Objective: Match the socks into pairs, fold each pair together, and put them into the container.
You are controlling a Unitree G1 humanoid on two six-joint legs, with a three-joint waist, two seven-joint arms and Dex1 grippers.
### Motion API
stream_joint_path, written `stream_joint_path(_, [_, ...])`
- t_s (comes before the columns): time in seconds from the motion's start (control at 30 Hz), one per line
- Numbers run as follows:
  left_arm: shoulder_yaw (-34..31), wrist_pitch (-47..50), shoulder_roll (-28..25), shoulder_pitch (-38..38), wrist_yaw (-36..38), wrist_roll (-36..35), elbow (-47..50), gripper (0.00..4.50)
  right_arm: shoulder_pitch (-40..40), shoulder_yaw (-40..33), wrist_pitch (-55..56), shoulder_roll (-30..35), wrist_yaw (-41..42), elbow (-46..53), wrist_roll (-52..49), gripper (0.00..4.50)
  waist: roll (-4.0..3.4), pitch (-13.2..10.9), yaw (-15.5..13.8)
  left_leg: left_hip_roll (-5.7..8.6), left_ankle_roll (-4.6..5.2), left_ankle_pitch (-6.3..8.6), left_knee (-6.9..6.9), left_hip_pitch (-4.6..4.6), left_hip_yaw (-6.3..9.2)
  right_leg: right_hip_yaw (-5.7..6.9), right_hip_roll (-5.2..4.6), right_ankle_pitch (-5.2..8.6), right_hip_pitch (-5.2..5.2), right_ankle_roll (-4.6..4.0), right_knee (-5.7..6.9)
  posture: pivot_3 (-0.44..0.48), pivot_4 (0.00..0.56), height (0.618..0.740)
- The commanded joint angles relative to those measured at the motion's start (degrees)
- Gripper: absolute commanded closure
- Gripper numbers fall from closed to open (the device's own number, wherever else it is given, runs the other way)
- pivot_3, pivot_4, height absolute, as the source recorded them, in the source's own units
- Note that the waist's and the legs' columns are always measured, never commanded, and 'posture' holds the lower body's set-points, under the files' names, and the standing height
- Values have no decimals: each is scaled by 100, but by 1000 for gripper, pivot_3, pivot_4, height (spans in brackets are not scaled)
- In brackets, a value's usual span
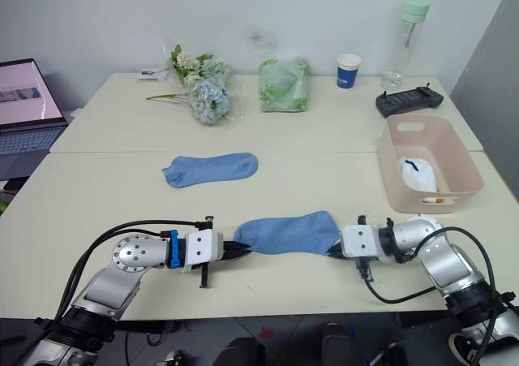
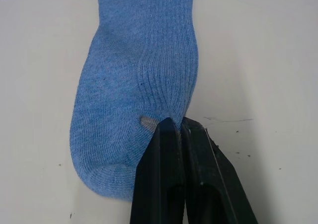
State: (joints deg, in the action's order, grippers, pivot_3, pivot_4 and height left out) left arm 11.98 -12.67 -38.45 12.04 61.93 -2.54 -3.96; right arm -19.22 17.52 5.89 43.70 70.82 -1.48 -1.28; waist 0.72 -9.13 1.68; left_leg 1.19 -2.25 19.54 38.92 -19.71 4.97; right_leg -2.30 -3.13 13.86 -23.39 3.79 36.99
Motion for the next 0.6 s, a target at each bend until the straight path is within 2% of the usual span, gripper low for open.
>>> stream_joint_path(0.03, [17, 44, -6, 20, -24, 3, 69, 4500, 32, -39, -76, 35, 6, -163, 17, 4488, 0, 0, 0, 0, 0, 0, 0, 0, 0, 0, 0, 0, 0, 0, 0, 0, 150, 740])
stream_joint_path(0.27, [-42, -15, -18, 40, -30, -43, 39, 4500, -7, -176, -215, 116, 194, 168, -359, 4488, 0, 0, 0, 0, 0, 0, 0, -1, 1, 0, 0, 0, 0, 0, 0, 0, 150, 740])
stream_joint_path(0.37, [-114, -110, -265, 21, 178, -143, 483, 4500, 5, -296, -831, 354, 450, 1044, -783, 4488, -2, -4, 0, 0, 0, 0, 0, -5, 2, 0, 0, 0, -5, 0, -1, 0, 150, 740])
stream_joint_path(0.43, [-276, 610, -413, 2, 320, -679, 1179, 4500, -25, -347, -1161, 608, 637, 1673, -1010, 4488, -3, -5, 0, -2, 0, 0, -1, -14, 11, 0, 0, 0, -16, 0, 0, 0, 150, 740])
stream_joint_path(0.5, [-513, 1780, -757, -100, 555, -1570, 1931, 4500, -139, -493, -1970, 838, 703, 2355, -1518, 4488, -3, -6, 0, -2, 0, 0, -1, -19, 26, 0, -1, 0, -19, 1, 0, 0, 150, 740])
stream_joint_path(0.6, [-700, 2793, -1179, -243, 775, -2259, 2475, 4500, -232, -648, -2916, 1063, 701, 2882, -2085, 4488, -5, -7, 16, -3, 2, 1, -2, -16, 40, 2, 0, 1, -15, 2, 0, 0, 150, 740])
